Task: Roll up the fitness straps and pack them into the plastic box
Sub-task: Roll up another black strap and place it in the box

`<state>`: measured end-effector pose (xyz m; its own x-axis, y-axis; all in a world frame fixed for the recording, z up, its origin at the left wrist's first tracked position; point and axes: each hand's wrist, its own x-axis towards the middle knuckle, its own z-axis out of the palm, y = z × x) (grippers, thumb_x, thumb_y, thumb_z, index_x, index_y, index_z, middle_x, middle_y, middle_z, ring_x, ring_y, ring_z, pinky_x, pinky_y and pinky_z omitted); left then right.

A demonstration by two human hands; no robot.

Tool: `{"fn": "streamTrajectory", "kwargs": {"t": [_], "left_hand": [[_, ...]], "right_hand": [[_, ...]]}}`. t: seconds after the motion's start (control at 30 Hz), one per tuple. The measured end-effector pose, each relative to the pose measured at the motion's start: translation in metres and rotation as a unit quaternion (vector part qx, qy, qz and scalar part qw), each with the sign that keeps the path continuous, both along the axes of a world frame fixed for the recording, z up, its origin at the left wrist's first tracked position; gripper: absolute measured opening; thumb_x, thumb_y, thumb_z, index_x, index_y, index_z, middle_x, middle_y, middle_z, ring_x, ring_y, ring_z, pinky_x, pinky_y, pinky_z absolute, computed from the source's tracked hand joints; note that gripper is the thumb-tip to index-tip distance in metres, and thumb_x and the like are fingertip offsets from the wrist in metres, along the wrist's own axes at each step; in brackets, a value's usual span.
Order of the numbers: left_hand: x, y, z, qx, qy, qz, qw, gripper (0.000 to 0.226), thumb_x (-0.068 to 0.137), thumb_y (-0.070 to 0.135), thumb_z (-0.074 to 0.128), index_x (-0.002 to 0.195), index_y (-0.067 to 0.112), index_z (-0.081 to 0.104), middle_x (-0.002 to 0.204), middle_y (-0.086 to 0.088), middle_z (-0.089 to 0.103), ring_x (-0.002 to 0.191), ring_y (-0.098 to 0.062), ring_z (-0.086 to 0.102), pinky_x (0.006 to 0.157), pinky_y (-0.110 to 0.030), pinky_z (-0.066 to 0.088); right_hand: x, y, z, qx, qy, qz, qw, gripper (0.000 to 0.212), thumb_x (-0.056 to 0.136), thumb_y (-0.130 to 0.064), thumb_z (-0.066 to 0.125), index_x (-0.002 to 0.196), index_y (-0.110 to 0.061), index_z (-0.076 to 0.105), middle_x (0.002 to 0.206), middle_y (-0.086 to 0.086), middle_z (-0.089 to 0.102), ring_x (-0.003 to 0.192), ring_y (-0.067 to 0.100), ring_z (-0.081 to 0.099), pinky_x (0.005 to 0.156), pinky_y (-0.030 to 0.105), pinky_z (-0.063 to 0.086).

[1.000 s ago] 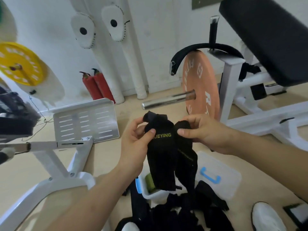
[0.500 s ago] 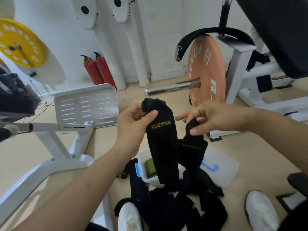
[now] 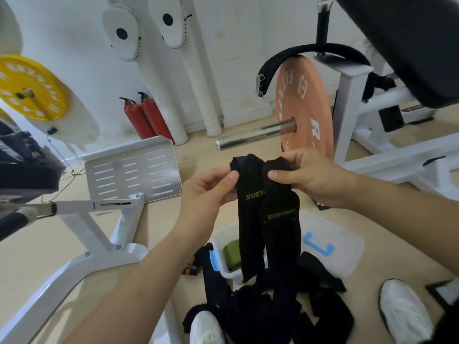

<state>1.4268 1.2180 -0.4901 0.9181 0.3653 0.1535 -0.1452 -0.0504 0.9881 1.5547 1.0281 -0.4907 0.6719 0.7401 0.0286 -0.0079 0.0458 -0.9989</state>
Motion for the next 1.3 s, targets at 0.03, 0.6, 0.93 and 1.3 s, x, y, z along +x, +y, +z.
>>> {"fn": "streamTrajectory", "kwargs": {"t": [0.03,0.6,0.93,1.3], "left_hand": [[0.0,0.001,-0.001,0.018,-0.002,0.006,1.0,0.018,0.098,0.008,0.061,0.109,0.003,0.074,0.1,-0.014,0.078,0.094,-0.025,0.074,0.085,-0.034,0.06],[0.006,0.009,-0.005,0.014,0.196,0.061,0.979,0.052,0.103,0.052,0.044,0.111,0.01,0.073,0.094,-0.008,0.08,0.093,-0.021,0.074,0.093,-0.039,0.057],[0.009,-0.016,-0.038,0.133,0.134,0.004,0.982,0.024,0.103,0.019,0.058,0.092,0.003,0.072,0.083,-0.005,0.071,0.077,-0.012,0.066,0.071,-0.024,0.056],[0.013,0.016,-0.03,0.076,0.135,0.121,0.98,0.03,0.106,0.018,0.052,0.103,-0.01,0.064,0.084,-0.014,0.063,0.076,-0.016,0.062,0.066,-0.021,0.055]], "right_hand": [[0.0,-0.001,-0.001,-0.006,-0.003,0.002,1.0,0.014,0.091,0.002,0.064,0.103,-0.002,0.071,0.098,0.016,0.074,0.098,0.025,0.071,0.084,0.027,0.059],[0.0,-0.006,-0.011,-0.028,-0.068,-0.067,0.995,0.011,0.088,0.003,0.069,0.094,-0.005,0.073,0.091,0.015,0.074,0.086,0.021,0.072,0.084,0.03,0.06],[0.004,-0.003,-0.003,0.025,-0.02,-0.166,0.986,0.013,0.091,-0.002,0.068,0.101,-0.008,0.072,0.094,0.006,0.075,0.088,0.013,0.074,0.08,0.023,0.059],[0.005,-0.016,0.001,-0.029,-0.018,-0.1,0.994,0.018,0.096,-0.001,0.059,0.111,-0.004,0.07,0.103,0.014,0.073,0.094,0.02,0.07,0.089,0.035,0.058]]}}
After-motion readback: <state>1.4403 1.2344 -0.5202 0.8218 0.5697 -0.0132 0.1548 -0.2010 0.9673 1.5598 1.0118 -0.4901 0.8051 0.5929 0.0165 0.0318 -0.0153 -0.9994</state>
